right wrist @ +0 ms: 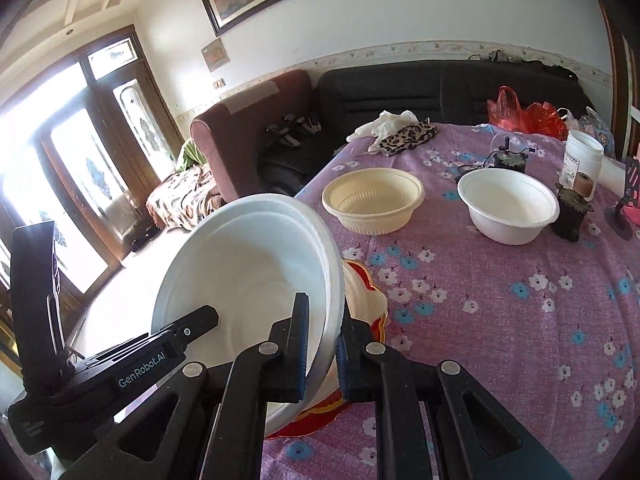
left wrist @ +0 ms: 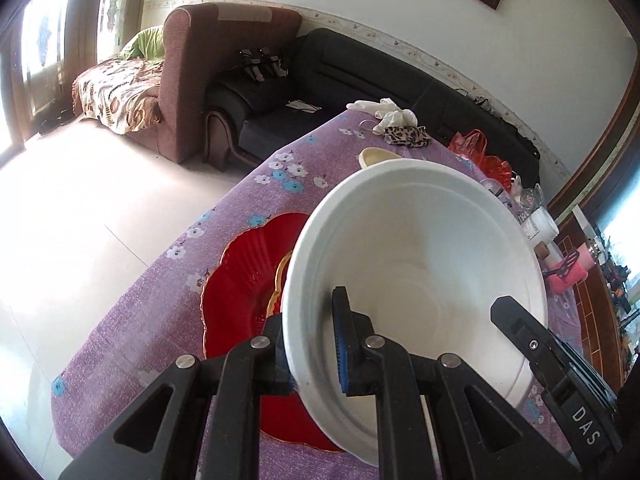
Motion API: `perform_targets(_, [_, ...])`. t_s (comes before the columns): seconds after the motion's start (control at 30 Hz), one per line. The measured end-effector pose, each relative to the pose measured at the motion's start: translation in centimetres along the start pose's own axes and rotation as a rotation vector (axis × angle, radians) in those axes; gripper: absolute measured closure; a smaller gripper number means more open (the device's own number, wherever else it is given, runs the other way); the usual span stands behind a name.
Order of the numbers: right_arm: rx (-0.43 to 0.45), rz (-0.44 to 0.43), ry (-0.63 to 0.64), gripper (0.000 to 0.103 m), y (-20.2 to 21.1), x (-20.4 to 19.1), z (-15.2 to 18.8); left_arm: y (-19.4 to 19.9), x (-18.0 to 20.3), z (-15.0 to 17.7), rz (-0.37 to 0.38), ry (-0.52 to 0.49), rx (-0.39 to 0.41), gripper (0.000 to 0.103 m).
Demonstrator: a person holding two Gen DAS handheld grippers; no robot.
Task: Organize plates and bowls
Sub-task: 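Carry the white bowl with both grippers and lower it into the cream bowl, then open both grippers and withdraw them from the stack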
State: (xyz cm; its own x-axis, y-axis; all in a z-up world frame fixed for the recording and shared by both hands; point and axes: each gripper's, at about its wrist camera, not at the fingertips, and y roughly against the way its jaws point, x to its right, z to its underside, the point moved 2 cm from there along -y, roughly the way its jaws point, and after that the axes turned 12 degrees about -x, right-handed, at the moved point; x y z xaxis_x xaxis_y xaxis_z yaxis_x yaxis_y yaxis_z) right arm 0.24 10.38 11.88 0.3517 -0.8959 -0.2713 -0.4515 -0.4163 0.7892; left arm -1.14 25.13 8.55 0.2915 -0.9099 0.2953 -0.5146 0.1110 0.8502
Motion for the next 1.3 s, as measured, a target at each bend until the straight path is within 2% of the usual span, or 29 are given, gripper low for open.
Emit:
perform_targets(0.27, [-0.012, 0.016, 0.006, 0.087, -0.9, 0.3, 0.1, -0.3, -0.1, -0.3, -0.012, -0.001, 0.013, 0.089])
perform_targets(0.43, [-0.009, 0.007, 0.01, 0.087, -1.1, -0.1, 0.3, 0.4, 0.2, -0.1, -0.008, -0.002, 0.028, 0.071])
perform_targets(0.5, [-0.007, 0.014, 0.019, 0.087, -1.2, -0.3, 0.3, 0.6, 0.5, -0.1, -0.009, -0.013, 0.034, 0.058])
perform_targets(0.53, [-0.004, 0.022, 0.025, 0.087, -1.2, -0.4, 0.3, 0.8, 0.7, 0.0, -0.018, -0.019, 0.04, 0.055])
perform_targets(0.6, [0.002, 0.032, 0.033, 0.086, -1.2, -0.5, 0.4, 1.7, 0.9, 0.2, -0.033, -0.024, 0.081, 0.041])
perform_targets(0.67, [0.005, 0.036, 0.032, 0.083, -1.2, -0.4, 0.4, 2.6, 0.9, 0.2, -0.013, -0.024, 0.118, 0.034])
perform_targets(0.8, [0.012, 0.03, 0.02, 0.074, -1.0, -0.1, 0.3, 4.5, 0.8, 0.2, 0.008, -0.015, 0.173, 0.032])
perform_targets(0.87, [0.017, 0.025, 0.015, 0.061, -0.8, 0.0, 0.3, 5.4, 0.6, 0.1, 0.023, -0.004, 0.191, 0.031])
perform_targets(0.93, [0.035, 0.026, 0.012, 0.044, -0.4, 0.0, 0.2, 6.3, 0.4, 0.4, 0.037, 0.005, 0.213, 0.03])
perform_targets(1.0, [0.053, 0.03, 0.012, 0.038, 0.1, 0.0, 0.1, 7.3, 0.2, 0.6, 0.049, 0.011, 0.235, 0.028])
perform_targets(1.13, [0.093, 0.048, 0.006, 0.038, 1.7, 0.1, 0.2, 9.6, 0.3, 1.7, 0.05, 0.007, 0.298, 0.026])
perform_targets(1.3, [0.149, 0.066, -0.007, 0.037, 4.2, 1.2, 0.9, 12.7, 0.6, 3.7, 0.0, 0.006, 0.423, 0.014])
